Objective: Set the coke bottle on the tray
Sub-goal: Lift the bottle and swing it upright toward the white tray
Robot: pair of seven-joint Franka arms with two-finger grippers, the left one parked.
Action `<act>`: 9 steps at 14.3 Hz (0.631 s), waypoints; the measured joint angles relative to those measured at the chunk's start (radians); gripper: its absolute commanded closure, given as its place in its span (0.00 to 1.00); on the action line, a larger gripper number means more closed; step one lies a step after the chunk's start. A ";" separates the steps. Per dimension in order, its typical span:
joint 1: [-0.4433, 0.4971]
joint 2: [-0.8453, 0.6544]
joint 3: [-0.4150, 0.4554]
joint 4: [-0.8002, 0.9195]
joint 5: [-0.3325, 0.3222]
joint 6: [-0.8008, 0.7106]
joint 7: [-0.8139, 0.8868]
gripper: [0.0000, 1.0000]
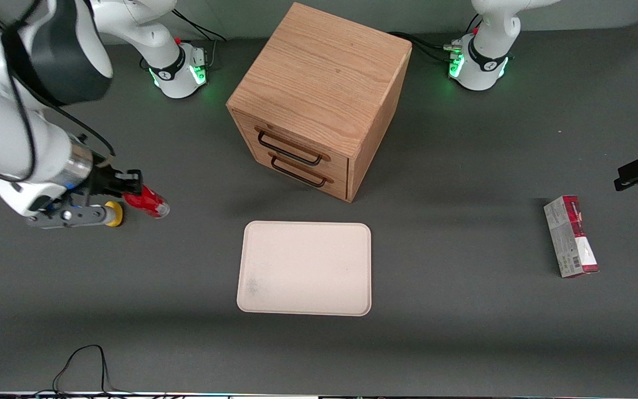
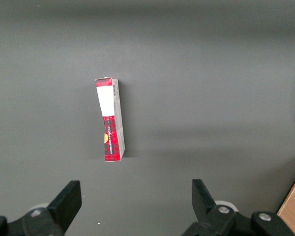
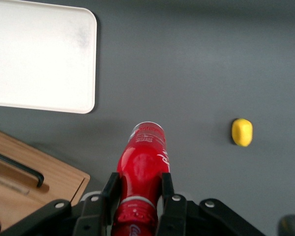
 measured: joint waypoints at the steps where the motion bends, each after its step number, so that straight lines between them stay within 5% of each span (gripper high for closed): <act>1: -0.002 0.000 0.000 0.028 0.000 -0.022 -0.003 1.00; 9: 0.003 0.279 0.059 0.375 0.050 -0.020 -0.002 1.00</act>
